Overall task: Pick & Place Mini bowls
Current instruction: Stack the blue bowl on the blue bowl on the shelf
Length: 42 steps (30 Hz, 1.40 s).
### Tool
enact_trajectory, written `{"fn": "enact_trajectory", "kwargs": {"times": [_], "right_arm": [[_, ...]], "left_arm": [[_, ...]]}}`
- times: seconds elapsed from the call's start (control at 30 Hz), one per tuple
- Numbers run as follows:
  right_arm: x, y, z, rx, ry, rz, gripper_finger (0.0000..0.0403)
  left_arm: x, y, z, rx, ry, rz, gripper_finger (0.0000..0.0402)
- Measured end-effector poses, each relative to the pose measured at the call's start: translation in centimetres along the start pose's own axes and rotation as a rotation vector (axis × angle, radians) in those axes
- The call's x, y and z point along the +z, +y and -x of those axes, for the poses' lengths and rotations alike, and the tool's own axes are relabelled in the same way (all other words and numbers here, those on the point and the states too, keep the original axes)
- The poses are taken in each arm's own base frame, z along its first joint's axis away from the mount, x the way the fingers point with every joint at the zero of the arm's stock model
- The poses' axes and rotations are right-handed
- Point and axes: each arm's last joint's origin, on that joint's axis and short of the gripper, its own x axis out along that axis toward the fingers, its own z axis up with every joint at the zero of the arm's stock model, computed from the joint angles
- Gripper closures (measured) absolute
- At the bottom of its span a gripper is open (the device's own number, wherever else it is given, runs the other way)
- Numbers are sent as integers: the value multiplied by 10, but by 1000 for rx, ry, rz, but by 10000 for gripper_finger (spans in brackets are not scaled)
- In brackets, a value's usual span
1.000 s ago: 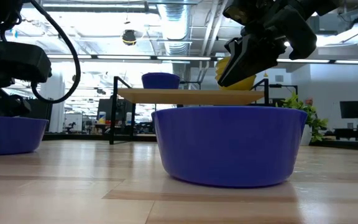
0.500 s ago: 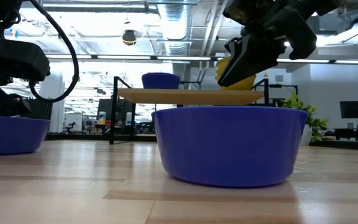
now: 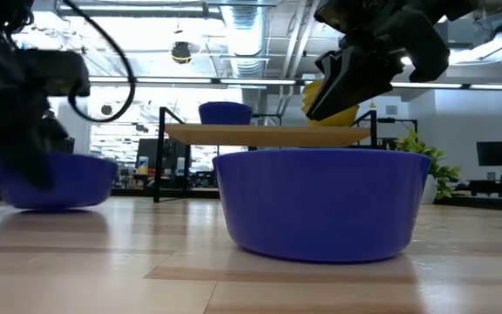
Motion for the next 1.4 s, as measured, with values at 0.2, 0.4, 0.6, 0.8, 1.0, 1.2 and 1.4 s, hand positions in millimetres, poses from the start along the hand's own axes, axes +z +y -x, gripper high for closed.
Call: {"fn": "enact_trajectory", "kwargs": {"times": [0.2,0.4,0.6,0.8,1.0,1.2,1.4], "right_arm": [[0,0,0,-1,0,0,326],[0,0,0,-1,0,0,326],[0,-1,0,-2,1,-2,326],[0,-3,-1,-7,2,-31,326],[2,-3,0,-11,-21,-37,326],[8,-4,0,-21,-84,-50,326],[7,-3,0,-17,-74,-43,326]], "left_arm": [[10,-8,-2,70,-206,-15,387],[13,-11,-13,133,-287,-49,390],[23,-14,-13,84,-323,20,390],[60,-36,7,118,-465,-122,391],[110,-41,31,266,-583,-306,391],[181,-13,59,300,-560,-290,391],[243,38,103,500,-547,-146,391]]}}
